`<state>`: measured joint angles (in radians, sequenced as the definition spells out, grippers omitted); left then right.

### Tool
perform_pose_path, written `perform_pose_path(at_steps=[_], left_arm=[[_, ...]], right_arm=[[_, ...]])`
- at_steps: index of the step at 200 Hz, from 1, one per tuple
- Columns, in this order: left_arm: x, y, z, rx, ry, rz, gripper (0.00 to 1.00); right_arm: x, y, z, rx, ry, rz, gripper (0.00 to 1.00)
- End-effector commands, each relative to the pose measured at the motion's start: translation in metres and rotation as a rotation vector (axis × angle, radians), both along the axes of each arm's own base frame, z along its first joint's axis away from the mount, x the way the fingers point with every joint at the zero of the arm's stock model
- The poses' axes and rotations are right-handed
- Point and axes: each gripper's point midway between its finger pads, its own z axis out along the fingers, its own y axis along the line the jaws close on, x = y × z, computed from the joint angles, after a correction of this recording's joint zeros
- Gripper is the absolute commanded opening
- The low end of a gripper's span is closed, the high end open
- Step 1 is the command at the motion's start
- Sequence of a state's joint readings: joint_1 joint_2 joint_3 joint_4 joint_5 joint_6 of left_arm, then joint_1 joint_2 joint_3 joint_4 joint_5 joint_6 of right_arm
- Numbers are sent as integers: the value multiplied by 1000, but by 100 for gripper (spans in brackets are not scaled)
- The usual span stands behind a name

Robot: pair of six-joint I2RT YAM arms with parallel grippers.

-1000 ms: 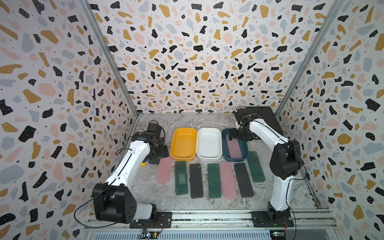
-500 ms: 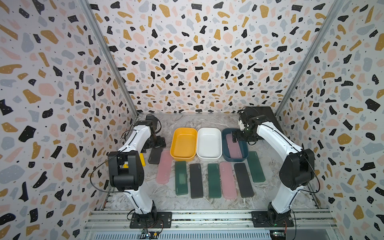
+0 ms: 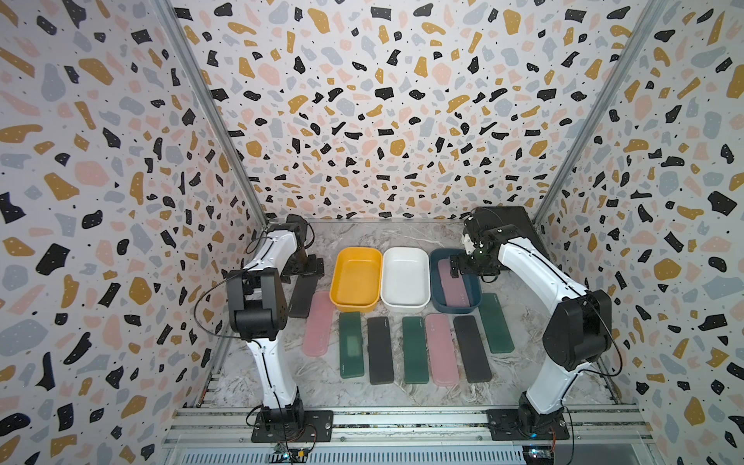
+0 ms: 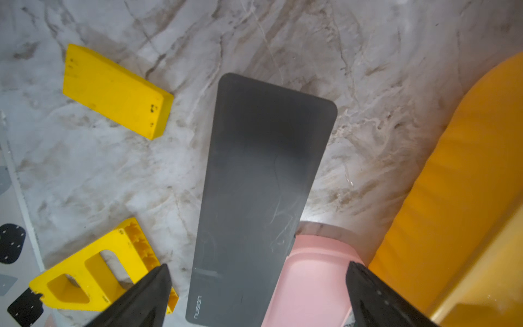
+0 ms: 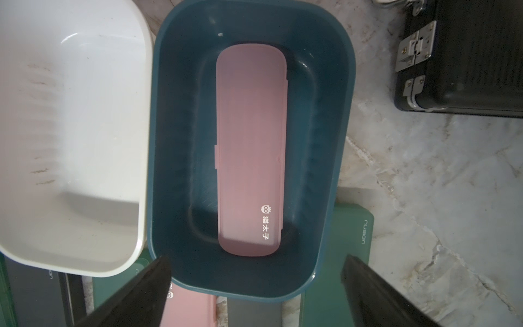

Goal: Place the pencil cases by color into the storage box
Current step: Pick up the pencil case from the center of the board.

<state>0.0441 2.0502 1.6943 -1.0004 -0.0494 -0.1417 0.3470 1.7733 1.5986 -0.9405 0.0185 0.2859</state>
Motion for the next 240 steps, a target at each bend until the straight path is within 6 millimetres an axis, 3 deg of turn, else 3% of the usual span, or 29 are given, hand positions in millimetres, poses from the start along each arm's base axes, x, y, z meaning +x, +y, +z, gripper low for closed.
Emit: perform_pose_path(at_steps=[1, 91, 188, 207, 240], left_arm=[[7, 5, 0, 6, 3, -31, 100], [18, 10, -29, 11, 43, -44, 100], [14, 16, -52, 28, 100, -42, 100], [13, 18, -53, 36, 108, -39, 95], [10, 25, -53, 75, 119, -33, 75]], right_arm=[[-2, -3, 8, -2, -17, -1, 100], [0, -5, 1, -18, -3, -3, 100], [-1, -5, -4, -17, 10, -7, 100], [-2, -4, -5, -12, 9, -9, 100], [-4, -4, -6, -7, 11, -11, 100]])
